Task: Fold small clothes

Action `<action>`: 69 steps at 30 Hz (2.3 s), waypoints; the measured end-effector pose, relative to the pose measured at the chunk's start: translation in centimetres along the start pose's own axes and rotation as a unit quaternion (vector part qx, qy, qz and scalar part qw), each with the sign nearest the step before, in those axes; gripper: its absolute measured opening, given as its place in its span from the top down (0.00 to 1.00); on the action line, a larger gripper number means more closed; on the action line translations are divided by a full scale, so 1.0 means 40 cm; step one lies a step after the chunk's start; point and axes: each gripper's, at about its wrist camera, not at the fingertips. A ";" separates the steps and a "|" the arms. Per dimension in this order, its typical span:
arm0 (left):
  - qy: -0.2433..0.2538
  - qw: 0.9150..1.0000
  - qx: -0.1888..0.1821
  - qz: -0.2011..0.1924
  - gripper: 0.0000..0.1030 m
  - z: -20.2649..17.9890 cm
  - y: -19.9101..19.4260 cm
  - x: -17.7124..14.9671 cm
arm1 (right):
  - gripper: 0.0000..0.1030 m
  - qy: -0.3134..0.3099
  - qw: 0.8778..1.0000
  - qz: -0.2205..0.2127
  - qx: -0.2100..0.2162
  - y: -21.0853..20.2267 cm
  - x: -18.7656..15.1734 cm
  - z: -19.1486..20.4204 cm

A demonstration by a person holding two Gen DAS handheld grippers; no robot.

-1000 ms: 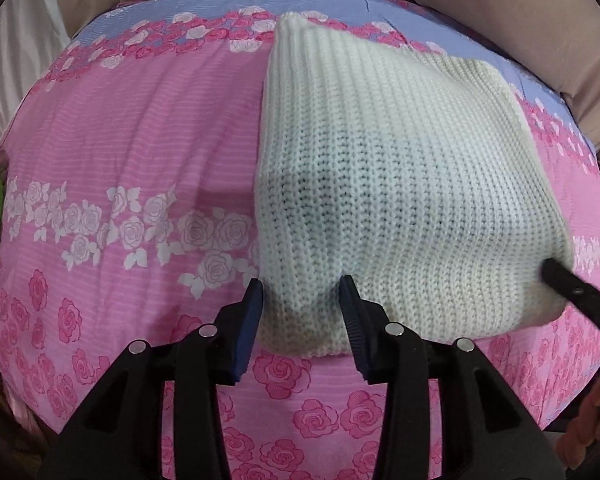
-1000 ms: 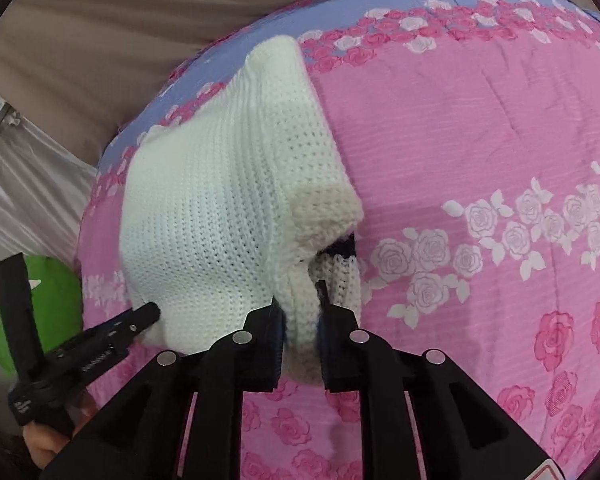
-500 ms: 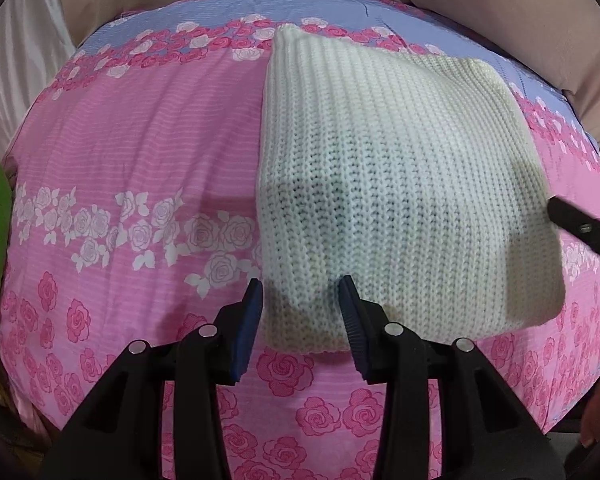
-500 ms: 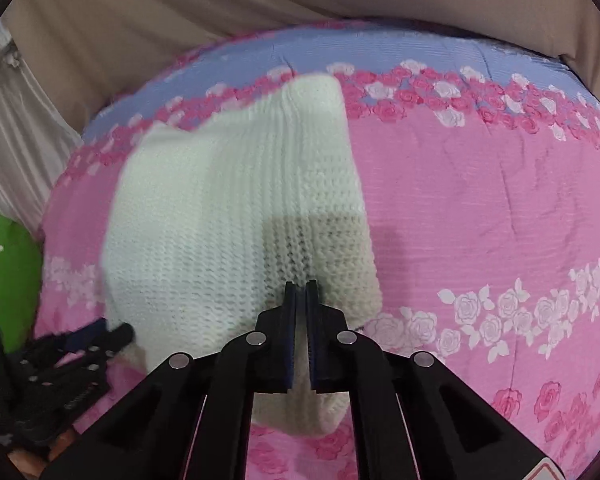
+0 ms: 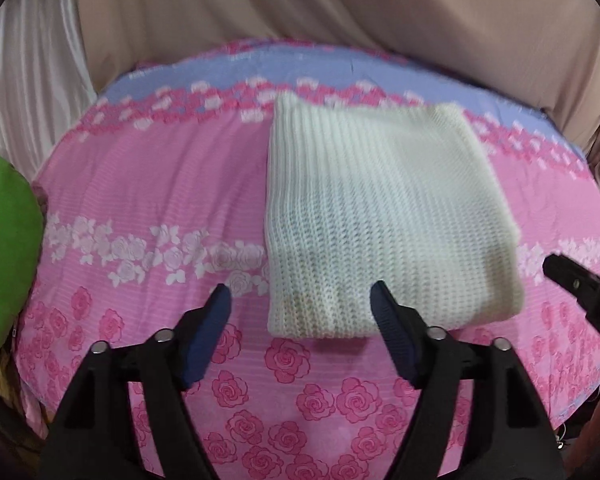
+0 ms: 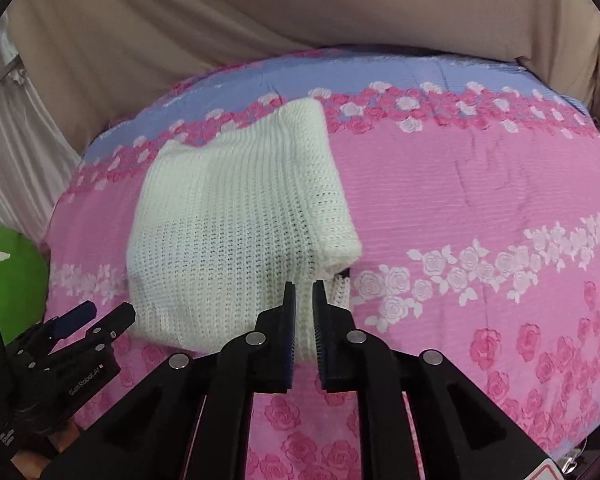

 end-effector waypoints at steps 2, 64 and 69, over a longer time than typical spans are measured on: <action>0.004 1.000 0.012 -0.028 0.23 -0.008 -0.037 -0.011 | 0.80 0.017 1.000 -0.013 -0.010 -0.039 -0.030 -0.018; 0.020 0.999 0.045 -0.003 0.20 -0.048 -0.051 -0.104 | 0.54 0.003 0.998 0.005 -0.069 -0.051 -0.169 -0.002; 0.020 0.999 0.050 0.004 0.20 -0.045 -0.054 -0.113 | 0.54 -0.003 0.998 0.005 -0.069 -0.061 -0.185 0.007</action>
Point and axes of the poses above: each gripper's, at about its wrist camera, not at the fingertips, and y roughly the way its jaws point, z to its left, x to its top, and after that the axes turned 1 degree about -x, right-handed
